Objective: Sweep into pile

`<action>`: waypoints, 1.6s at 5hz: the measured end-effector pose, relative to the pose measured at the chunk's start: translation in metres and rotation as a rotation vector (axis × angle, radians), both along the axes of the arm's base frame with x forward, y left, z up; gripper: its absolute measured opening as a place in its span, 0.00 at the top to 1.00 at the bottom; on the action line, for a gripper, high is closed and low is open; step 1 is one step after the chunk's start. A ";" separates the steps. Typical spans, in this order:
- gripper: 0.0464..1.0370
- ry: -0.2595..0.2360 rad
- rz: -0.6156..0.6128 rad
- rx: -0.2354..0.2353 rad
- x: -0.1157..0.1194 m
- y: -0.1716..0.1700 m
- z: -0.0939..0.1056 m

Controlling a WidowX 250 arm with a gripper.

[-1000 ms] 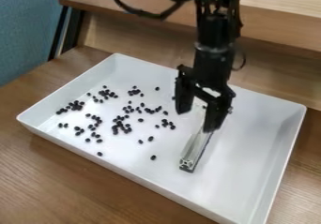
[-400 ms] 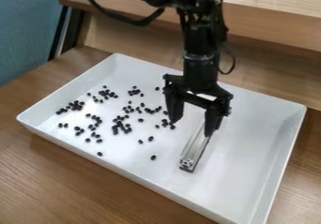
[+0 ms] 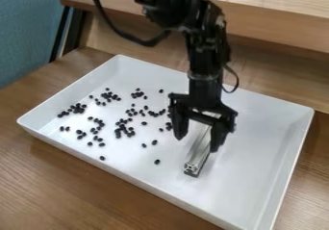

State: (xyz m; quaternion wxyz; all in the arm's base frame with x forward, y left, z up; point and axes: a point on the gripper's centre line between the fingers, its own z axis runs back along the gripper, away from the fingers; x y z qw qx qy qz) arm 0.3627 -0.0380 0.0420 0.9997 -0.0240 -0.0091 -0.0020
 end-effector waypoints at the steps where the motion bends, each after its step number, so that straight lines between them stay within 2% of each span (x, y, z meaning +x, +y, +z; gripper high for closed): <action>1: 0.04 0.009 0.019 -0.007 0.003 -0.001 -0.012; 2: 0.08 -0.009 0.028 -0.007 0.014 -0.003 -0.014; 3: 0.37 -0.067 -0.002 0.016 0.022 -0.006 -0.014; 4: 0.63 -0.060 -0.022 0.016 0.020 -0.009 -0.014; 5: 0.64 -0.018 -0.048 0.010 0.014 -0.010 -0.015; 6: 0.64 0.012 -0.128 -0.007 0.008 -0.011 -0.014; 7: 0.64 0.024 -0.168 0.006 -0.003 0.003 -0.014; 8: 0.64 0.005 -0.207 0.037 -0.013 0.012 -0.015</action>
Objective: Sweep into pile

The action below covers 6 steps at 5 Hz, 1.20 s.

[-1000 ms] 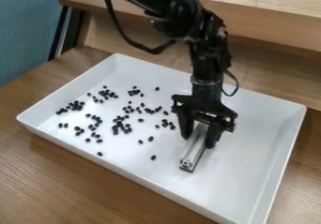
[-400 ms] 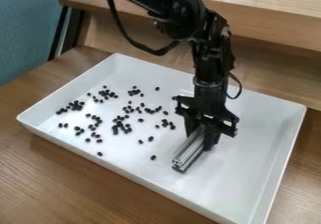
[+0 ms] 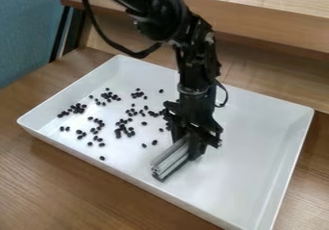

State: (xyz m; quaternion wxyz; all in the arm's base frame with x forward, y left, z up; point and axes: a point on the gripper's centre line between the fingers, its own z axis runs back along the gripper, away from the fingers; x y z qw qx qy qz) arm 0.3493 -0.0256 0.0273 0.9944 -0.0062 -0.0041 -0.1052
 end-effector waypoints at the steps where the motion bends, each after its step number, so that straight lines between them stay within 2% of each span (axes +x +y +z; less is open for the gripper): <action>1: 0.64 -0.058 -0.060 0.039 -0.007 0.007 -0.002; 2: 0.64 -0.124 -0.107 0.079 -0.007 0.014 -0.004; 3: 0.64 -0.136 -0.118 0.091 -0.005 0.021 -0.004; 4: 0.64 -0.132 -0.133 0.108 0.009 0.040 -0.005; 6: 0.64 -0.128 -0.077 0.123 0.007 0.089 -0.004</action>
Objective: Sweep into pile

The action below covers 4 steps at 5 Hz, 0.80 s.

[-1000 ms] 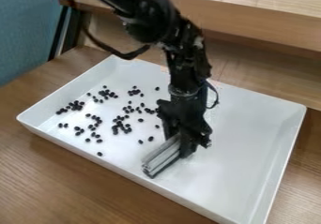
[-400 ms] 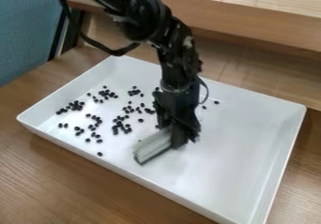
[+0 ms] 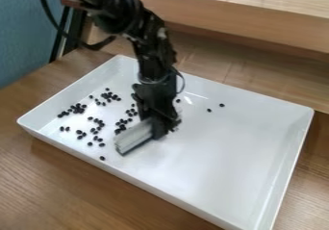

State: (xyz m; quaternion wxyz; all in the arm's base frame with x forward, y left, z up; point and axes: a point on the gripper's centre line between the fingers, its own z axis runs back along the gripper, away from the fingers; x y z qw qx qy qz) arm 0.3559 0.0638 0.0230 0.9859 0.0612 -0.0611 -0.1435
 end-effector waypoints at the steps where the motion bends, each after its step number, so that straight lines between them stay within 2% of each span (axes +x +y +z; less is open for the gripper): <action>1: 0.64 -0.007 0.033 -0.018 -0.003 0.019 -0.001; 3: 0.64 -0.027 0.069 -0.062 -0.003 0.051 -0.002; 4: 0.64 -0.025 0.073 -0.064 0.002 0.067 -0.002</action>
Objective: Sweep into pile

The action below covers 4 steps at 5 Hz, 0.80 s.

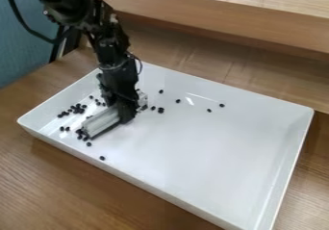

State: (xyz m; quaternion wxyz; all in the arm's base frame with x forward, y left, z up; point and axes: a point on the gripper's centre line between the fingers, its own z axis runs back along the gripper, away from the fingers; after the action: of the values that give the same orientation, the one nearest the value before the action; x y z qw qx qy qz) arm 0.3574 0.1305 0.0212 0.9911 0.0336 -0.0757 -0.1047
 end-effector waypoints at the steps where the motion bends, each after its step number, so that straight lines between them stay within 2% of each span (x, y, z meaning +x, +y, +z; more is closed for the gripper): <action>1: 0.64 0.008 0.020 -0.004 0.007 0.014 -0.001; 2: 0.64 0.010 0.040 -0.011 0.013 0.029 -0.001; 3: 0.60 0.013 0.042 -0.021 0.017 0.037 0.000; 4: 0.47 0.023 0.031 -0.047 0.017 0.037 -0.002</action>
State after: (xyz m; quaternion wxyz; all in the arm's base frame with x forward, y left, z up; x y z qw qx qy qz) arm 0.3742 0.1676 0.0194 0.9938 0.0102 -0.0664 -0.0881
